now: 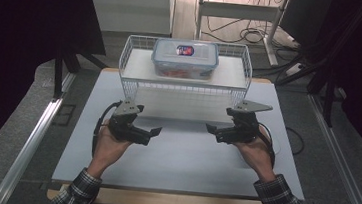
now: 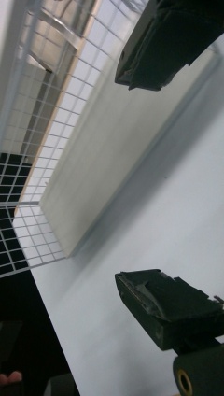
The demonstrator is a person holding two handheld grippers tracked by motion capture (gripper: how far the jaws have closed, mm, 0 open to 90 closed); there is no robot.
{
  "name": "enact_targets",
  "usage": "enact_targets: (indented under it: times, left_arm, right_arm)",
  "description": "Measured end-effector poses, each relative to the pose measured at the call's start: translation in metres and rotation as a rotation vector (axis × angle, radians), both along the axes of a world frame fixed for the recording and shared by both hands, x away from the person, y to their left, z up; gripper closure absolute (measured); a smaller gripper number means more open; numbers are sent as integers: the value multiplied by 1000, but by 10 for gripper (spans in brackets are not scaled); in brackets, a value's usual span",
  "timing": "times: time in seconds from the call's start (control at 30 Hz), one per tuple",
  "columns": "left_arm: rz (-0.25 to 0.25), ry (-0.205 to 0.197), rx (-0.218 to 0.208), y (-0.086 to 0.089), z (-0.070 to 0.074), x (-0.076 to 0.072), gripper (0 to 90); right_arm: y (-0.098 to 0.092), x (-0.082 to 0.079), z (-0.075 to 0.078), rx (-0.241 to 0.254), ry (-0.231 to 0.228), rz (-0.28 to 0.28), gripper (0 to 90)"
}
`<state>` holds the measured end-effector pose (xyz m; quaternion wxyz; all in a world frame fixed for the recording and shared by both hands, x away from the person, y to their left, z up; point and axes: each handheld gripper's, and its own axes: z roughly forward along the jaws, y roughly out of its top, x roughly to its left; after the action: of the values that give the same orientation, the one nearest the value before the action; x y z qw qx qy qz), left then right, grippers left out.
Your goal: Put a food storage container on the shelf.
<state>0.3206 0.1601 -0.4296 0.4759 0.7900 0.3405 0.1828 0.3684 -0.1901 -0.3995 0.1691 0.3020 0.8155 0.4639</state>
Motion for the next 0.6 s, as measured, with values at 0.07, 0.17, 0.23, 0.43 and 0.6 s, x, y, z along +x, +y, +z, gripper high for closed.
enact_targets:
  times: [0.07,0.17,0.23,0.43,0.6]
  left_arm:
    - [10,4,39,2,-11,-3,23]
    - [19,30,29,5,-19,-4,24]
    - [28,30,39,5,-22,-5,24]
    - [31,38,46,9,-36,-13,26]
    - [34,47,50,9,-44,-17,33]
  right_arm:
    - [-9,0,-10,18,33,-9,53]
    - [-11,-1,-18,-15,34,-14,50]
    - [-12,-1,-19,-16,39,-13,50]
    - [-23,-7,-31,-13,61,-39,32]
    - [-33,-10,-35,20,76,-61,21]
